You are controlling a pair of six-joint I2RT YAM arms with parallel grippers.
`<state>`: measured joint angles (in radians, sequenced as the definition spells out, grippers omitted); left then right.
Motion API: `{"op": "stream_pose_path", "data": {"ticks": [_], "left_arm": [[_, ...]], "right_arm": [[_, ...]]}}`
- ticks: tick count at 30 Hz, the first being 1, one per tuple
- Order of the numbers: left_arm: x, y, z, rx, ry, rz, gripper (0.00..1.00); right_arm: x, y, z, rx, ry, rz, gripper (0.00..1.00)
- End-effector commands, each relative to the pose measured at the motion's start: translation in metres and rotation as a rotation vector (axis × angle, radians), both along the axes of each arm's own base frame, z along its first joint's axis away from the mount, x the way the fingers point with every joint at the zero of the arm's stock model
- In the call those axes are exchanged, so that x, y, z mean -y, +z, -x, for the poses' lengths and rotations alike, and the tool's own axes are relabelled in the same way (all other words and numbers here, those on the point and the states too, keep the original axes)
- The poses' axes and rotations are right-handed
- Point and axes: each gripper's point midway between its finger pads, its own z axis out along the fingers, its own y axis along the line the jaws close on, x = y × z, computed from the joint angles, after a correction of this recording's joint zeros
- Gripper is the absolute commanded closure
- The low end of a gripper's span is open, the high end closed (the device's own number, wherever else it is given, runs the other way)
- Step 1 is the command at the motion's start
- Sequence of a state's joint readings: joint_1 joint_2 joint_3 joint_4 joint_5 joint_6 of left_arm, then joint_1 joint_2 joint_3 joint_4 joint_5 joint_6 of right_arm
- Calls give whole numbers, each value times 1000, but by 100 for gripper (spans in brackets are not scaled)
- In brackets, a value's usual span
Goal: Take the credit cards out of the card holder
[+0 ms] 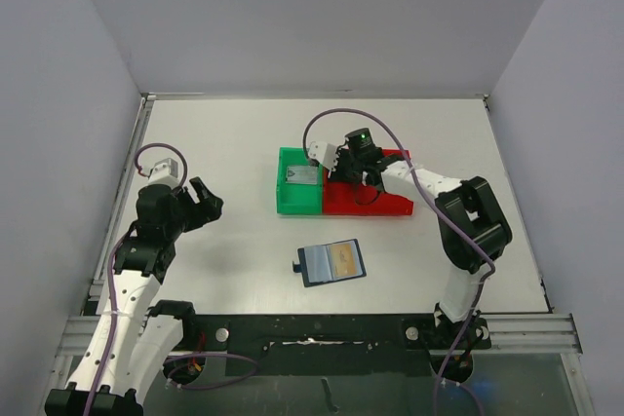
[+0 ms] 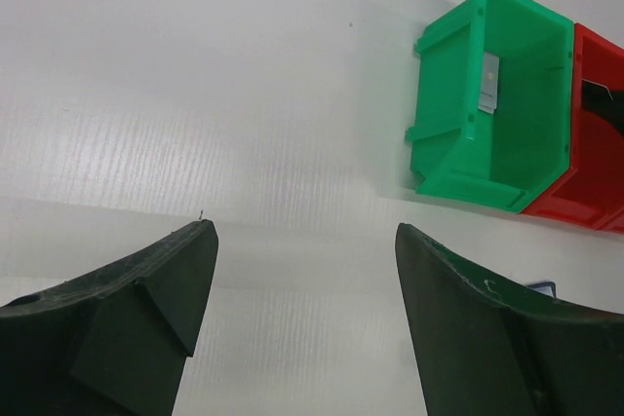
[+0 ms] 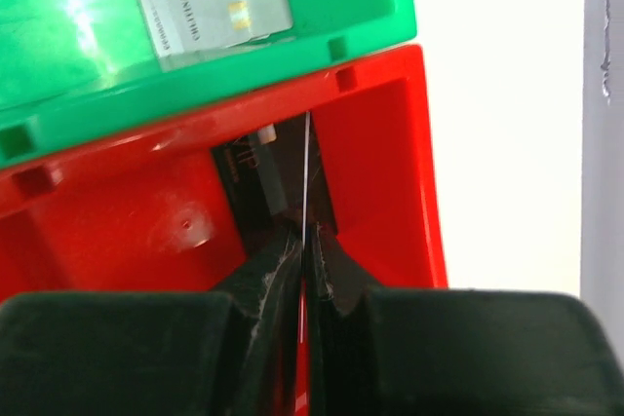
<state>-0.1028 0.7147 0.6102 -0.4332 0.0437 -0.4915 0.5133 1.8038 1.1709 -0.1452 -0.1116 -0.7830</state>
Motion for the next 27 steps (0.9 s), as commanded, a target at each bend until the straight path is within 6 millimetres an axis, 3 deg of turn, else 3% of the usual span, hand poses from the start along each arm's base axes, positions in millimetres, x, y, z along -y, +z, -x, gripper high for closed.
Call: {"op": "stream_pose_path", "data": {"ticks": [1,12,14,18,27], "left_arm": [[-4,16,-11,73,10,-16,26],[-3,15,-15,68,6,-19,26],[-3,15,-15,68,7,-20,26],[-3,14,-15,65,5,-19,26],[-2,12,-16,51,2,-19,26]], "right_arm": [[-14,22,-27,100,36,17,99],[-6,-20,-33,74,52,163,88],[-6,-22,-31,70,54,168,84],[-9,-19,-28,66,59,138,62],[-6,-18,-28,58,46,123,59]]}}
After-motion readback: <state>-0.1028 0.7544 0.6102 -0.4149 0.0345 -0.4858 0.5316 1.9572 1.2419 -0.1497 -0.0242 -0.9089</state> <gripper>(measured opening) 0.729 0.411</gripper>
